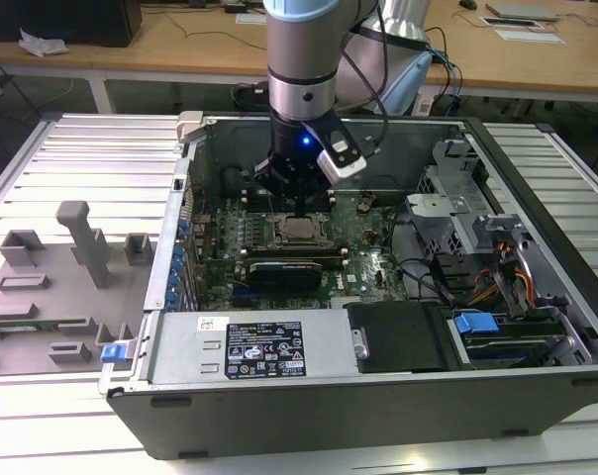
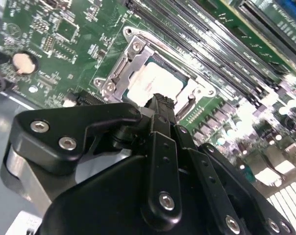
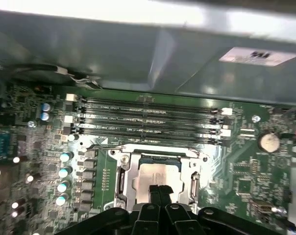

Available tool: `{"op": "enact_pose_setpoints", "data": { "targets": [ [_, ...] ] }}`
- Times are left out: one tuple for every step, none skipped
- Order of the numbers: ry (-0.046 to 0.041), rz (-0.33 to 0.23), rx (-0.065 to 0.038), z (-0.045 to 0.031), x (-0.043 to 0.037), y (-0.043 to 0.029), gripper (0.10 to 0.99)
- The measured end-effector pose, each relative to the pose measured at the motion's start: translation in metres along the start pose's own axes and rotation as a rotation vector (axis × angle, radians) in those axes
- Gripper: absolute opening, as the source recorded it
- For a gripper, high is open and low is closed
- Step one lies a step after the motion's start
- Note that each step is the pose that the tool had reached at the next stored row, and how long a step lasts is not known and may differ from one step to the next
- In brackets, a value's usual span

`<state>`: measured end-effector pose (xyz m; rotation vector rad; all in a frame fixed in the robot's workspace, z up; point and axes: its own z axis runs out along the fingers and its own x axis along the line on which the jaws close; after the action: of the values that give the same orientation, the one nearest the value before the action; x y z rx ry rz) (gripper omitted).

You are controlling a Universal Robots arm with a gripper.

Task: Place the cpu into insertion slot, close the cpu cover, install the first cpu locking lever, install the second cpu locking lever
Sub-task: 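Close the cpu cover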

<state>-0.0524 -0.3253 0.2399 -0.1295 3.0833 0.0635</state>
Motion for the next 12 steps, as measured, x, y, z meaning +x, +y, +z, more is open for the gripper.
{"op": "enact_pose_setpoints", "data": {
  "targets": [
    [0.0000, 0.000, 0.000, -0.0014, -0.0001, 0.0000, 0.106],
    [-0.0001, 0.000, 0.000, -0.0013, -0.0001, 0.0001, 0.106],
    [-0.0002, 0.000, 0.000, -0.0014, -0.0001, 0.0001, 0.106],
    [-0.0003, 0.000, 0.000, -0.0014, -0.0001, 0.0001, 0.106],
    [-0.0001, 0.000, 0.000, -0.0015, -0.0001, 0.0001, 0.106],
    [-0.0001, 0.000, 0.000, -0.0015, -0.0001, 0.0000, 0.106],
    [-0.0001, 0.000, 0.000, -0.0015, -0.0001, 0.0001, 0.106],
    [-0.0001, 0.000, 0.000, -0.0016, -0.0001, 0.0001, 0.106],
    [-0.0001, 0.000, 0.000, -0.0016, -0.0001, 0.0001, 0.106],
    [-0.0001, 0.000, 0.000, -0.0016, -0.0001, 0.0001, 0.106],
    [0.0000, 0.000, 0.000, -0.0017, -0.0001, 0.0001, 0.106],
    [0.0000, 0.000, 0.000, -0.0018, -0.0001, 0.0001, 0.106]
  ]
}}
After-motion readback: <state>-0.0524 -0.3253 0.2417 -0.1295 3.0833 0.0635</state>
